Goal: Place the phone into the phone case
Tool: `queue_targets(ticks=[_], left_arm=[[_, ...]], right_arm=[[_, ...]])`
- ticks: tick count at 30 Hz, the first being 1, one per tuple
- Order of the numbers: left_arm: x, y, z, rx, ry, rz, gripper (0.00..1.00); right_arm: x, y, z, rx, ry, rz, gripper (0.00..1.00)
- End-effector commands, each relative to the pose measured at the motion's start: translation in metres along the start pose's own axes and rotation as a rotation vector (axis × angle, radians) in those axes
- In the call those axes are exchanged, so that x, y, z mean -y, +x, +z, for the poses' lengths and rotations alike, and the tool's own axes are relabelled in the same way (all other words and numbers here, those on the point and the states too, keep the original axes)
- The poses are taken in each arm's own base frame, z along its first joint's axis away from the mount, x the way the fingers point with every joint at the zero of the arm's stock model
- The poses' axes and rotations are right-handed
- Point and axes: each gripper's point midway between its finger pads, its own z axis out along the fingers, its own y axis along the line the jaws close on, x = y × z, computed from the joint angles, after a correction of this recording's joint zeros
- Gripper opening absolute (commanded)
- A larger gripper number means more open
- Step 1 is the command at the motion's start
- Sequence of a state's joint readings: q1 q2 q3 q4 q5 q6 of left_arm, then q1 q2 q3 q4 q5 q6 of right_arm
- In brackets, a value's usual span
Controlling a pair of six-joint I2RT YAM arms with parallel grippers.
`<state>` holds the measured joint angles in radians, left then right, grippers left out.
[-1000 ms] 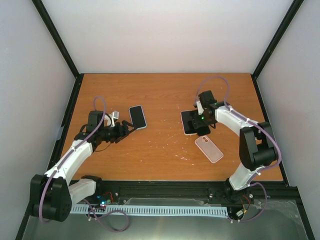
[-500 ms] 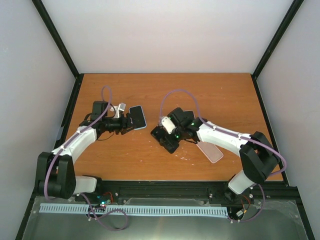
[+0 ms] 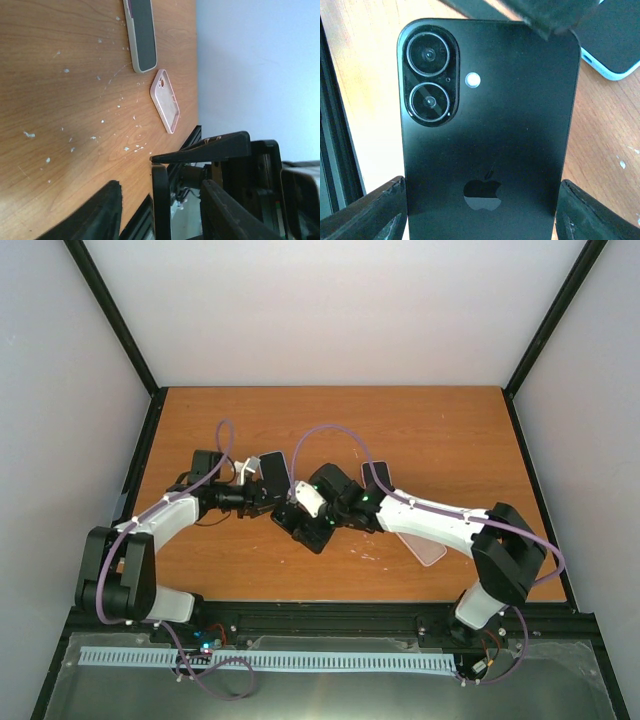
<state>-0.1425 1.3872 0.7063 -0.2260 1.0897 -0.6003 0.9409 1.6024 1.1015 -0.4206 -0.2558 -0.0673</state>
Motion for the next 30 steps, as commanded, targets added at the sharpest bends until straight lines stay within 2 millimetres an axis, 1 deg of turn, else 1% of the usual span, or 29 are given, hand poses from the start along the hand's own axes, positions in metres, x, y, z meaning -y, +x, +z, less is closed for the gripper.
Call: queue_targets(ticks=[1, 5, 7, 8, 10, 12, 15, 18, 21, 22, 24, 26, 27, 30], left_arm=[[-0.001, 0.006, 0.003, -0.025, 0.019, 0.038, 0.36], [0.001, 0.004, 0.002, -0.022, 0.015, 0.044, 0.13], [0.001, 0.004, 0.001, -0.02, 0.011, 0.042, 0.06], [0.001, 0.003, 0.001, -0.018, 0.009, 0.042, 0.03], [0.0, 0.002, 0.002, -0.014, 0.003, 0.034, 0.0], [-0.001, 0.001, 0.001, -0.008, -0.005, 0.027, 0.0], [-0.003, 0.0, 0.001, 0.008, -0.023, 0.024, 0.0], [-0.008, 0.0, -0.001, 0.027, -0.052, 0.011, 0.0], [-0.012, 0.0, -0.001, 0.042, -0.069, -0.007, 0.0], [-0.013, -0.001, -0.001, 0.045, -0.074, -0.011, 0.0], [-0.016, -0.001, -0.001, 0.051, -0.088, -0.022, 0.0], [-0.017, -0.002, -0.003, 0.063, -0.106, -0.024, 0.0], [-0.017, -0.002, -0.005, 0.072, -0.12, -0.025, 0.0], [-0.018, -0.003, -0.012, 0.111, -0.17, -0.023, 0.0]], right_arm=[[-0.007, -0.028, -0.001, 0.078, -0.018, -0.028, 0.49], [-0.006, -0.029, -0.001, 0.08, -0.007, -0.02, 0.48], [-0.004, -0.028, 0.0, 0.073, 0.006, -0.011, 0.49], [-0.002, -0.025, 0.0, 0.064, 0.015, -0.003, 0.53], [0.002, -0.019, -0.002, 0.046, 0.043, 0.013, 0.67], [0.008, -0.012, -0.008, 0.04, 0.086, 0.028, 0.77], [0.024, 0.005, -0.02, 0.03, 0.195, 0.051, 0.86], [0.045, 0.028, -0.034, -0.024, 0.301, 0.092, 0.9], [0.065, 0.048, -0.047, -0.08, 0.369, 0.157, 0.91], [0.074, 0.055, -0.052, -0.097, 0.393, 0.19, 0.9], [0.093, 0.074, -0.063, -0.156, 0.454, 0.255, 0.87], [0.113, 0.093, -0.075, -0.212, 0.515, 0.316, 0.8], [0.118, 0.101, -0.079, -0.239, 0.539, 0.329, 0.76], [0.14, 0.133, -0.089, -0.33, 0.596, 0.402, 0.64]])
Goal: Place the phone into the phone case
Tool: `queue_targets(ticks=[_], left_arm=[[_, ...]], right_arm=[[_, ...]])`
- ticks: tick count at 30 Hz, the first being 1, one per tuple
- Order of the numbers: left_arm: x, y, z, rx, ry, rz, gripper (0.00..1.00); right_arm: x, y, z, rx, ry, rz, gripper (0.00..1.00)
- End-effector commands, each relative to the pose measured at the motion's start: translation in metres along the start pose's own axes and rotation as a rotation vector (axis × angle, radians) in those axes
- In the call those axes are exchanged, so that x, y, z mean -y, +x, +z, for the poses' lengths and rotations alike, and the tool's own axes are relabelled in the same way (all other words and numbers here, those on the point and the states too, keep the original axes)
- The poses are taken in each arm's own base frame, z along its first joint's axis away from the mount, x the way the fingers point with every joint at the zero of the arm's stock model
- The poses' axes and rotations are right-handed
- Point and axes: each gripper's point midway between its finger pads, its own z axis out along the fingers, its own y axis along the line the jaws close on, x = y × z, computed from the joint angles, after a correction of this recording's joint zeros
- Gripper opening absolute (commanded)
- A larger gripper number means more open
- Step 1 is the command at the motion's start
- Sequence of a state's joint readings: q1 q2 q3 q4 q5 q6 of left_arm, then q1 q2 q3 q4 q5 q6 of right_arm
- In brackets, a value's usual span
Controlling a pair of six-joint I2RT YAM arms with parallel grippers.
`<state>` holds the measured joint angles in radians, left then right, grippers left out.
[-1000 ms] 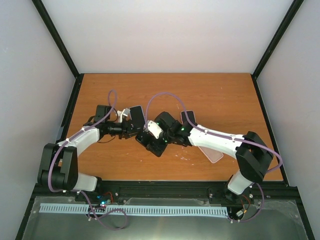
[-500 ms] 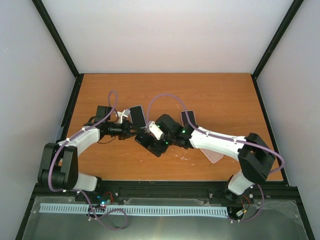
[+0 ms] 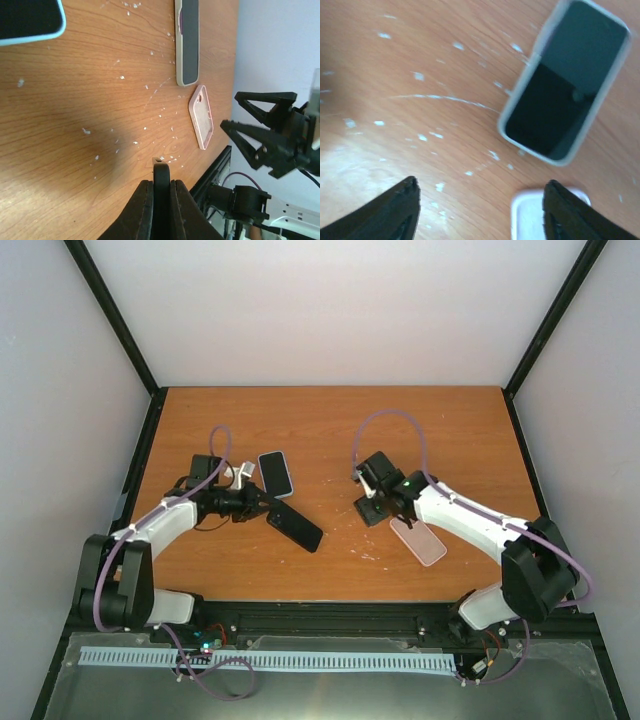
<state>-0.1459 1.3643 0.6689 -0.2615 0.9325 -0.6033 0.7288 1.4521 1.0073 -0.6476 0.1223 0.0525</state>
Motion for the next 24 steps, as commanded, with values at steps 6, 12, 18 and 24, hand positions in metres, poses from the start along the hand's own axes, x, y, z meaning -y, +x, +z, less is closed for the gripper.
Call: queue_targets(ticks=[6, 12, 18, 24], left_arm=[[0.014, -0.004, -0.027, 0.123, -0.085, 0.025, 0.0], [0.024, 0.004, -0.034, 0.149, -0.043, -0.017, 0.0], [0.037, 0.011, -0.042, 0.18, 0.017, -0.073, 0.0], [0.049, 0.011, -0.053, 0.21, 0.024, -0.091, 0.0]], right_arm=[[0.068, 0.072, 0.022, -0.283, 0.127, 0.15, 0.51], [0.069, 0.082, 0.036, -0.343, 0.059, 0.176, 0.47], [0.062, 0.095, 0.049, -0.42, 0.027, 0.18, 0.43], [0.056, 0.1, 0.055, -0.455, -0.007, 0.177, 0.39]])
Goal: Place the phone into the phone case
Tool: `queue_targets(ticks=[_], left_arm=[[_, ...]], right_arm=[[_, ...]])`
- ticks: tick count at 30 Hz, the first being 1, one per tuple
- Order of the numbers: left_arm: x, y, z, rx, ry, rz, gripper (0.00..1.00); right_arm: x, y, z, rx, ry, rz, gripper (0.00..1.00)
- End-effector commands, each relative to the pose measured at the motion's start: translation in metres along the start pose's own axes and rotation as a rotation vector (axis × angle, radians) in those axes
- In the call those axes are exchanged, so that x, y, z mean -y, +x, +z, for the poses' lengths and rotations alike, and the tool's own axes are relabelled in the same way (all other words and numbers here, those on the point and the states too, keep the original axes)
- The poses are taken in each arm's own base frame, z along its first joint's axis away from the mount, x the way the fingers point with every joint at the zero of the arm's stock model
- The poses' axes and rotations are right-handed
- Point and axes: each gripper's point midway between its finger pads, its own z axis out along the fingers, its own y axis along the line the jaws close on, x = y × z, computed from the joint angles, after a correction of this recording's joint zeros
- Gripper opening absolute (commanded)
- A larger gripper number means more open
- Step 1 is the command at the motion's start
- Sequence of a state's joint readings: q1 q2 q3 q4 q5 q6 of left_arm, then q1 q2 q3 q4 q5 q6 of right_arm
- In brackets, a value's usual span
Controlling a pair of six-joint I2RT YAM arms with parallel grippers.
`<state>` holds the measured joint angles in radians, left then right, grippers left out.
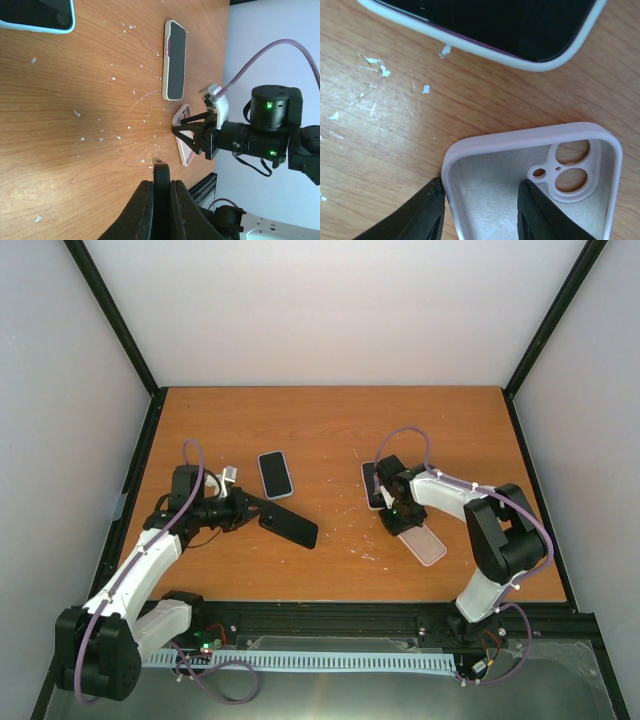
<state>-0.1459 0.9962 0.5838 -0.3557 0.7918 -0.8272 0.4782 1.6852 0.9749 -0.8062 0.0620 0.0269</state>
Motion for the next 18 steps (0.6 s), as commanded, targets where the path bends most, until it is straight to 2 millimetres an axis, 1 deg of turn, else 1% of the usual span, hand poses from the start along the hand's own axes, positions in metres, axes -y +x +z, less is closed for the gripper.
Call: queue_targets(ticks=[1, 3, 6, 8, 10, 12, 14, 16, 18], left_arm=[[0.024, -0.006, -0.011, 0.027, 0.047, -0.024, 0.0], [0.023, -0.004, -0.012, 0.027, 0.041, -0.039, 0.0], [0.017, -0.001, -0.014, 0.03, 0.014, -0.101, 0.0], [0.012, 0.001, -0.016, 0.031, -0.014, -0.153, 0.0], [0.008, 0.004, -0.017, 0.029, -0.031, -0.205, 0.0], [0.006, 0.006, -0.018, 0.032, -0.042, -0.253, 0.0], [0.001, 0.008, -0.02, 0.047, -0.062, -0.309, 0.0], [-0.006, 0.012, -0.022, 0.052, -0.092, -0.375, 0.0], [-0.01, 0.017, -0.02, 0.035, -0.088, -0.429, 0.0]], right_arm=[[-0.005, -0.002, 0.0, -0.017, -0.032, -0.008, 0.38], [-0.006, -0.002, 0.0, -0.017, -0.037, -0.009, 0.32], [-0.007, -0.003, -0.003, -0.007, -0.048, -0.006, 0.19], [-0.014, -0.006, -0.008, 0.014, -0.085, -0.005, 0.09], [-0.021, -0.011, -0.014, 0.045, -0.122, 0.003, 0.03], [-0.028, -0.018, -0.021, 0.091, -0.161, 0.023, 0.03], [-0.042, -0.026, -0.029, 0.141, -0.218, 0.042, 0.03], [-0.063, -0.035, -0.036, 0.178, -0.248, 0.04, 0.03], [-0.088, -0.044, -0.042, 0.202, -0.271, 0.017, 0.03]])
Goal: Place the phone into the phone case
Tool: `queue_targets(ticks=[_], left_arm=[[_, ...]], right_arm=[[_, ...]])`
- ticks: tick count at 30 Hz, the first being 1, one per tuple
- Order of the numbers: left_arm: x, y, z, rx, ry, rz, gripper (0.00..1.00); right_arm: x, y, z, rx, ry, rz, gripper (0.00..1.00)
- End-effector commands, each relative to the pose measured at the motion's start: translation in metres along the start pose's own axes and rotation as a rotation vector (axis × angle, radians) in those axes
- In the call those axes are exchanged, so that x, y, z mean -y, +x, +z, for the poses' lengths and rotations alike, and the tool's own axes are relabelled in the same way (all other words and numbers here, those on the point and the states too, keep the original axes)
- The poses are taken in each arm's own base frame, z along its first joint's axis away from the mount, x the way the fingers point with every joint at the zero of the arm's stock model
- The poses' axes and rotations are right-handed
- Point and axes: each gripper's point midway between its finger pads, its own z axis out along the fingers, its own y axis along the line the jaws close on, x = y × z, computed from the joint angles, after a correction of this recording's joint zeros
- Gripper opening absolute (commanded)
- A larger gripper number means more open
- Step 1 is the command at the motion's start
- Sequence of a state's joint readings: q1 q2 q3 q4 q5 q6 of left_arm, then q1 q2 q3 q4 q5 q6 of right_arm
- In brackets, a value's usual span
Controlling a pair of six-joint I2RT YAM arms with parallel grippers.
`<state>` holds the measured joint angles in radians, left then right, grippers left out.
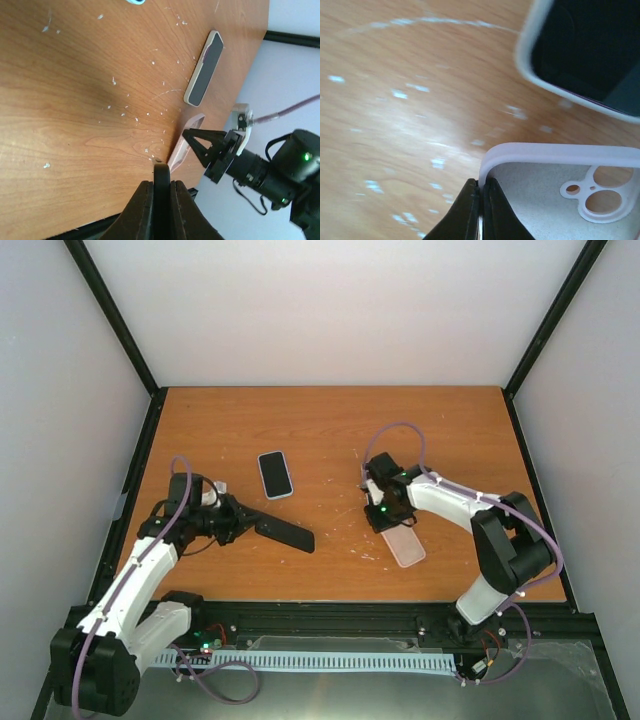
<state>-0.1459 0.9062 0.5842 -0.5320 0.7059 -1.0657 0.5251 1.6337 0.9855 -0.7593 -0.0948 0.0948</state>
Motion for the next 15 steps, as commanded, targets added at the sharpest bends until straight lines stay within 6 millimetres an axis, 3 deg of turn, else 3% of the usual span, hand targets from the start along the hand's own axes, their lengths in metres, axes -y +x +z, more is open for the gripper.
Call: queue_targets(ticks=[1, 4, 8, 11, 15], left_arm=[[0.004, 0.008, -0.005, -0.024, 0.018, -0.159, 0.0], [0.0, 0.018, 0.0, -0.088, 0.044, -0.226, 0.0], [-0.003, 0.021, 0.001, -0.102, 0.05, -0.256, 0.0], [-0.006, 0.019, 0.0, -0.084, 0.038, -0.269, 0.0], [-0.009, 0.02, 0.0, -0.081, 0.035, -0.295, 0.0]], right_arm=[[-0.063, -0.032, -0.011, 0.116, -0.113, -0.017, 0.03], [-0.095, -0.044, -0.007, 0.123, -0.14, -0.039, 0.03], [-0.123, -0.061, -0.002, 0.154, -0.135, -0.064, 0.04], [-0.13, -0.065, 0.001, 0.163, -0.121, -0.088, 0.16], [-0.131, -0.064, -0.008, 0.207, -0.113, -0.163, 0.38]])
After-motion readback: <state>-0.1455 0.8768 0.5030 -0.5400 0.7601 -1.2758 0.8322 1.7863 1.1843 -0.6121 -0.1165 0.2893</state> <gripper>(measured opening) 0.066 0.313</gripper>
